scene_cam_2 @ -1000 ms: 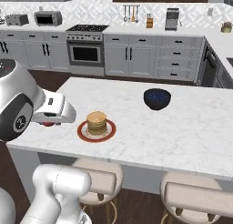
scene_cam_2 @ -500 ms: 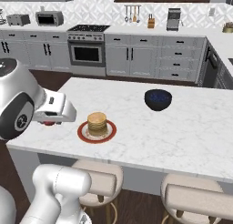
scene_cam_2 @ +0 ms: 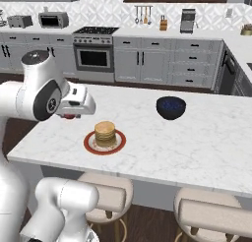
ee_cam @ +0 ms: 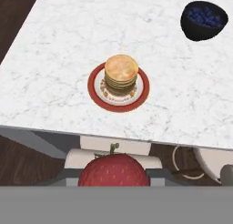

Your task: Take the strawberry from the fridge and place it on top of the pancake, located on the dining counter.

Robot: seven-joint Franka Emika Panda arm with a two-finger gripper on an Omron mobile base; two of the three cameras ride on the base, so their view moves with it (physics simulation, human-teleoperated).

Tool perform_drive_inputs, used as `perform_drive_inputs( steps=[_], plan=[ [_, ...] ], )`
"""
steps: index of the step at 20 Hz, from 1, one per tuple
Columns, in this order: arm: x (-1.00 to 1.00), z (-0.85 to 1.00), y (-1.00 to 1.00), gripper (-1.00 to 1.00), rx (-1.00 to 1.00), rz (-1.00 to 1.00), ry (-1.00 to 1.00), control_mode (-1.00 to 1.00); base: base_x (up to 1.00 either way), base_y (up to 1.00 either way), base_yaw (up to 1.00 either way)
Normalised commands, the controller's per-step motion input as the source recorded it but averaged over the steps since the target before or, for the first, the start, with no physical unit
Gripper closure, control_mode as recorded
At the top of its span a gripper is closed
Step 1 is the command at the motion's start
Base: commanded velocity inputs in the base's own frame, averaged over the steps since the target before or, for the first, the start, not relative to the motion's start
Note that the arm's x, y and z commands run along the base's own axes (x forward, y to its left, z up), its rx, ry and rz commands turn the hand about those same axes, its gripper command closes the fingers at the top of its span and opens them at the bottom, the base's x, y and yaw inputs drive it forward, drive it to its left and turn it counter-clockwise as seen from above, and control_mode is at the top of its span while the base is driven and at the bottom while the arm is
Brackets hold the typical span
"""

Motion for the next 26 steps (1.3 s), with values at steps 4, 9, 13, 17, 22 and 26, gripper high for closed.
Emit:
perform_drive_inputs(
  steps=[4,9,13,17,22,26],
  plan=[
    [1.0,-0.13,0.0,1.0,0.0,0.0,0.28,-1.0,0.0,0.0,0.0],
    [1.0,-0.46,0.0,1.0,0.0,-0.04,0.26,-1.0,0.0,0.0,0.0],
    [0.98,-0.79,0.0,1.0,-0.01,-0.05,0.05,-1.0,0.0,0.0,0.0],
    [0.97,-0.81,0.0,1.0,0.0,-0.03,0.0,-1.0,0.0,0.0,0.0],
    [0.38,-0.59,0.0,1.0,0.0,-0.05,-0.04,-1.0,0.0,0.0,0.0],
    [0.22,-0.34,0.0,1.0,0.0,-0.04,-0.18,-1.0,0.0,0.0,0.0]
  ],
)
